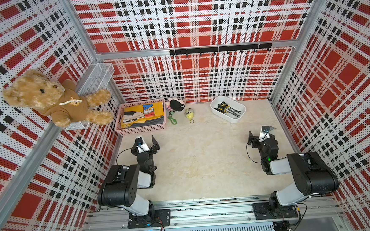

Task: Take the file tool out of the storage box
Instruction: Move the storage box to the center of the board.

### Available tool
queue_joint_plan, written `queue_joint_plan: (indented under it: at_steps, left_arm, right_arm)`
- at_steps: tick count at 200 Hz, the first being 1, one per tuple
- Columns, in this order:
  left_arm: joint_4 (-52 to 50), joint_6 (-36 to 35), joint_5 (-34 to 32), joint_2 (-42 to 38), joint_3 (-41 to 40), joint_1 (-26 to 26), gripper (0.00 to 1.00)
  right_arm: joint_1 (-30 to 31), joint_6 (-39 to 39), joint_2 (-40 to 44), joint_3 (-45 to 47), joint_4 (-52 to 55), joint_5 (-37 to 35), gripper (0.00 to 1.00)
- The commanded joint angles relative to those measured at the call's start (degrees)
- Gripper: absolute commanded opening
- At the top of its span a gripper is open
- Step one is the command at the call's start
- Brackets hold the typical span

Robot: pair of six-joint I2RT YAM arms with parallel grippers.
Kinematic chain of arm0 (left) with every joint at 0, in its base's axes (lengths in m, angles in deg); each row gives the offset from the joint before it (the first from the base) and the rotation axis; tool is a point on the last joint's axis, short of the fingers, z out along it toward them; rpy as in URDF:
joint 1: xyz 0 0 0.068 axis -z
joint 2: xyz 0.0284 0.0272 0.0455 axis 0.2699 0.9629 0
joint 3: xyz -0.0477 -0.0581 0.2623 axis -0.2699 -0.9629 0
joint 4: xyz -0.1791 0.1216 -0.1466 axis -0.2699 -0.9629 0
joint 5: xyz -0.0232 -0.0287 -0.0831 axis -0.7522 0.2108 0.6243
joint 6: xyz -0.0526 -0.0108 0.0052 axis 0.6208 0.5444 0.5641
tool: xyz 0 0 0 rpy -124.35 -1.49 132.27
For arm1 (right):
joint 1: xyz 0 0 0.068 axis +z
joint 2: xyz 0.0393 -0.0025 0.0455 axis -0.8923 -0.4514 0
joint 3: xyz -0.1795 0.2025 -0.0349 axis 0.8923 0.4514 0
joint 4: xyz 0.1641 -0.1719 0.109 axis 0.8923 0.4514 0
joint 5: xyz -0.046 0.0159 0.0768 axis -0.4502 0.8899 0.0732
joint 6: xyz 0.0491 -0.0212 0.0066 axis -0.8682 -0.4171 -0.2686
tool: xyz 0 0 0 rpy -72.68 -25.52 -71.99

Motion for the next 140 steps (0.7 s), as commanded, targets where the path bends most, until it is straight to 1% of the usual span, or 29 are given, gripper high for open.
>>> queue_joint_plan:
  at_steps: [1, 6, 10, 14, 19, 26, 30, 40, 41, 48, 55, 64, 75, 84, 101, 110, 115, 118, 130, 140]
  left_arm:
    - [0.22, -0.15, 0.71, 0.27, 0.87, -0.28, 0.99]
    - [0.27, -0.23, 0.52, 0.06, 0.71, -0.16, 0.99]
    - [0.26, -0.12, -0.09, -0.08, 0.82, -0.04, 0.99]
    - [-0.39, -0.02, -0.94, -0.63, 1.11, 0.04, 0.99]
    - [-2.51, 0.19, -1.5, -1.65, 1.75, 0.14, 0.99]
    - [-6.52, 0.27, -2.43, -3.45, 3.18, 0.22, 0.99]
    - [-9.09, 0.38, -3.16, -4.37, 4.3, 0.37, 0.99]
    - [-16.1, 0.35, -5.01, -6.17, 7.33, 1.0, 0.99]
    - [-16.64, 0.37, -5.23, -6.38, 7.61, 1.06, 0.99]
    - [-20.04, -0.02, -6.47, -7.18, 9.52, 1.63, 0.99]
    - [-22.31, -0.51, -8.09, -7.59, 11.14, 2.47, 0.99]
    - [-24.14, -1.07, -8.65, -7.87, 12.81, 3.41, 0.99]
    - [-25.07, -0.22, -8.64, -7.99, 14.37, 4.07, 0.99]
    - [-26.56, 1.55, -7.61, -8.48, 15.82, 4.32, 0.99]
    - [-28.73, 4.92, -7.18, -8.88, 18.71, 4.83, 1.0]
    - [-29.21, 6.0, -7.29, -8.47, 20.05, 5.21, 1.0]
    - [-29.22, 6.86, -6.9, -8.0, 20.9, 5.33, 1.0]
    - [-29.33, 7.41, -6.41, -7.67, 21.39, 5.4, 1.0]
    - [-30.48, 8.63, -4.86, -5.97, 24.12, 5.48, 0.99]
    - [-31.68, 9.23, -3.64, -4.35, 26.39, 5.76, 0.99]
  right_arm:
    - [0.15, 0.17, -0.01, -0.97, -0.4, 0.82, 1.0]
    - [0.22, 0.46, 0.34, -1.48, -0.01, 0.72, 1.0]
    - [0.28, 0.55, 1.33, -2.8, 3.05, 0.6, 1.0]
    - [0.43, 0.52, 2.81, -5.99, 8.05, 0.07, 1.0]
    - [0.7, -0.02, 4.39, -10.72, 18.81, -1.78, 1.0]
    - [1.09, -1.51, 4.75, -18.16, 30.83, -5.54, 1.0]
    - [1.2, -2.14, 4.52, -22.63, 38.01, -6.54, 1.0]
    - [1.5, -3.55, 3.53, -30.66, 46.54, -5.86, 1.0]
    - [1.68, -3.55, 3.27, -32.94, 46.54, -5.86, 1.0]
    - [2.39, -4.5, 2.42, -36.79, 52.7, -4.37, 1.0]
    - [3.37, -6.24, 0.81, -42.72, 58.59, -5.05, 1.0]
    - [4.1, -10.85, -3.09, -51.55, 68.1, -7.7, 1.0]
    - [4.11, -15.71, -8.7, -62.39, 78.45, -7.62, 1.0]
    - [4.11, -18.49, -12.9, -69.46, 84.02, -6.85, 1.0]
    - [3.86, -25.2, -18.93, -79.16, 91.42, -3.86, 1.0]
    - [3.84, -27.28, -22.76, -84.75, 95.93, -3.66, 1.0]
    - [3.8, -29.78, -25.2, -87.86, 98.67, -3.72, 1.0]
    - [3.76, -30.46, -26.19, -89.86, 100.29, -2.04, 1.0]
    - [3.58, -32.24, -31.15, -95.91, 105.29, -0.48, 0.96]
    - [3.33, -33.1, -34.0, -99.73, 107.97, 1.45, 0.91]
